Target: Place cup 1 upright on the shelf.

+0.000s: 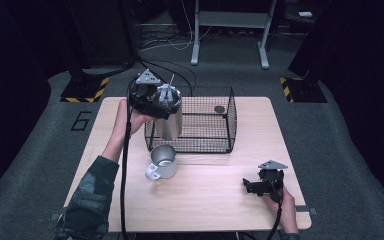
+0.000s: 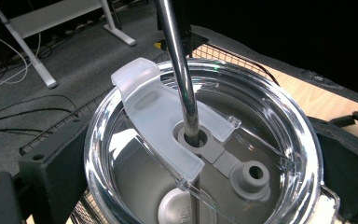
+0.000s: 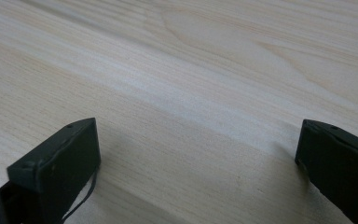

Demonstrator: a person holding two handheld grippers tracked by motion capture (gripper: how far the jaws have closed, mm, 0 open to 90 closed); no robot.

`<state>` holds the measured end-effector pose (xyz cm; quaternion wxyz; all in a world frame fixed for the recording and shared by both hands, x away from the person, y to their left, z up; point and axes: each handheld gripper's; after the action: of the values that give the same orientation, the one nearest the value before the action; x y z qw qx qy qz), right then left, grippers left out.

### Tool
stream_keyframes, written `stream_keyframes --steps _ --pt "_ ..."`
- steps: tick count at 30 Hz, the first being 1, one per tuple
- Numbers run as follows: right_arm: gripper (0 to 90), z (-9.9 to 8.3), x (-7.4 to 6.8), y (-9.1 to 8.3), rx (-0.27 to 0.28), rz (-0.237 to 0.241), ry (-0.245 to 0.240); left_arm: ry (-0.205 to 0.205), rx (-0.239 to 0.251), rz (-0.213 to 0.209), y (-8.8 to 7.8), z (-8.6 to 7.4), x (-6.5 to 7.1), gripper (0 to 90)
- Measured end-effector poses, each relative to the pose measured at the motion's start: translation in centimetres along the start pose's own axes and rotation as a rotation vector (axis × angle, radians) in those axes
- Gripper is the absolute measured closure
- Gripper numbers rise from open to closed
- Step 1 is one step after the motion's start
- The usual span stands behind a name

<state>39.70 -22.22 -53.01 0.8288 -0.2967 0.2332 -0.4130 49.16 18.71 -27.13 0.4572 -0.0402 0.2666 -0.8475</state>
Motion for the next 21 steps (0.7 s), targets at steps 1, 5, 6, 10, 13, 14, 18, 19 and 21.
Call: stream_keyframes --steps 1,5,6,10,13,14,18,19,21 --pt "0.0 0.0 0.0 0.0 0.000 0.000 0.000 0.003 0.002 0.008 0.2 0.1 -0.1 4.1" --pt "0.0 0.0 0.0 0.0 0.000 0.000 0.000 0.012 -0.009 0.019 0.7 0.3 -0.3 4.0" --pt "0.0 0.0 0.0 0.0 0.000 0.001 0.000 0.003 -0.010 0.018 0.9 0.4 -0.4 4.0" --pt "0.0 0.0 0.0 0.0 0.000 0.000 -0.001 -0.005 -0.015 0.031 1.5 0.5 -0.5 4.0" --pt "0.0 0.0 0.0 0.0 0.000 0.001 0.000 0.009 -0.024 0.033 2.0 0.7 -0.8 4.0" --pt "0.0 0.0 0.0 0.0 0.000 0.001 0.000 -0.002 -0.023 0.033 2.2 0.8 -0.8 4.0" --pt "0.0 0.0 0.0 0.0 0.000 0.001 -0.001 0.004 -0.023 0.041 2.7 1.0 -0.8 4.0" --pt "0.0 0.0 0.0 0.0 0.000 0.001 -0.001 0.006 -0.026 0.044 2.9 1.0 -0.8 4.0" --pt "0.0 0.0 0.0 0.0 0.000 0.001 -0.001 0.010 -0.030 0.047 3.1 1.1 -0.9 4.0"
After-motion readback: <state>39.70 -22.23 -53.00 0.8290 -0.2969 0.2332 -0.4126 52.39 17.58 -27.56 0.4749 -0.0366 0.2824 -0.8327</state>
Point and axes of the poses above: each handheld gripper's, and its own axes: y roughly forward along the jaws, z roughly out of its top, x roughly to its right, and after that the axes turned 12 degrees about z, right-handed
